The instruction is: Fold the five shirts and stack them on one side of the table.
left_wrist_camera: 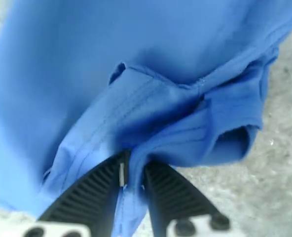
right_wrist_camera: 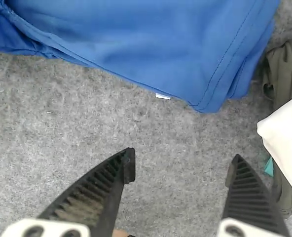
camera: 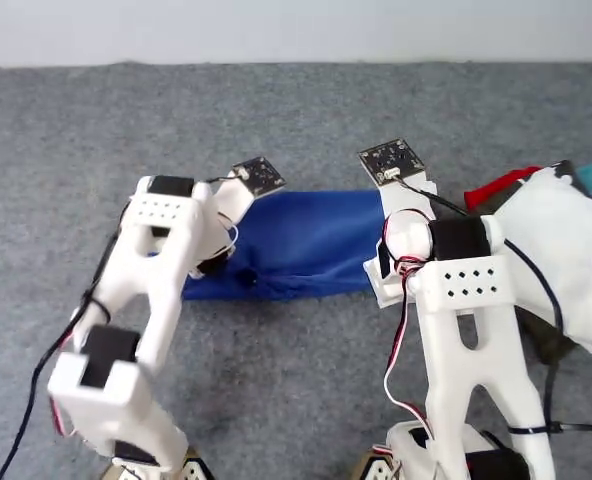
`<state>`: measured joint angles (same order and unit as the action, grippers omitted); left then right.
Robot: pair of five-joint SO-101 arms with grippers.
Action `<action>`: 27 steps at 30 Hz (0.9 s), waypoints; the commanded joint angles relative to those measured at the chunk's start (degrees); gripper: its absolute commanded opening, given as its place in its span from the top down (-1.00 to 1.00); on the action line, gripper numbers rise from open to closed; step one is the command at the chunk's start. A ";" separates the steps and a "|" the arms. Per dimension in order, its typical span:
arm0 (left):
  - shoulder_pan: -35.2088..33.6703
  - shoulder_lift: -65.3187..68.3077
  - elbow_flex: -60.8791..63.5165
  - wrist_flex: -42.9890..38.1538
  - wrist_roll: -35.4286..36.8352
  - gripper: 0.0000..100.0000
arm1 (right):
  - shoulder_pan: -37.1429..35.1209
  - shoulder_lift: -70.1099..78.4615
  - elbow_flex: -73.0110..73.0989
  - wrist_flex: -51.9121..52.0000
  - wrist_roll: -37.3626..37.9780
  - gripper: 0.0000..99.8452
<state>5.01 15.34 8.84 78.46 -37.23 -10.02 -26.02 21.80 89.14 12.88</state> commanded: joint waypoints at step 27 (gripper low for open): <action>-5.63 24.79 -48.04 22.07 22.77 0.65 | -0.48 -1.89 0.18 -0.48 -0.44 0.39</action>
<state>0.88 40.31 -35.38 99.03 -17.36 -10.02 -26.02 21.98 89.14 12.88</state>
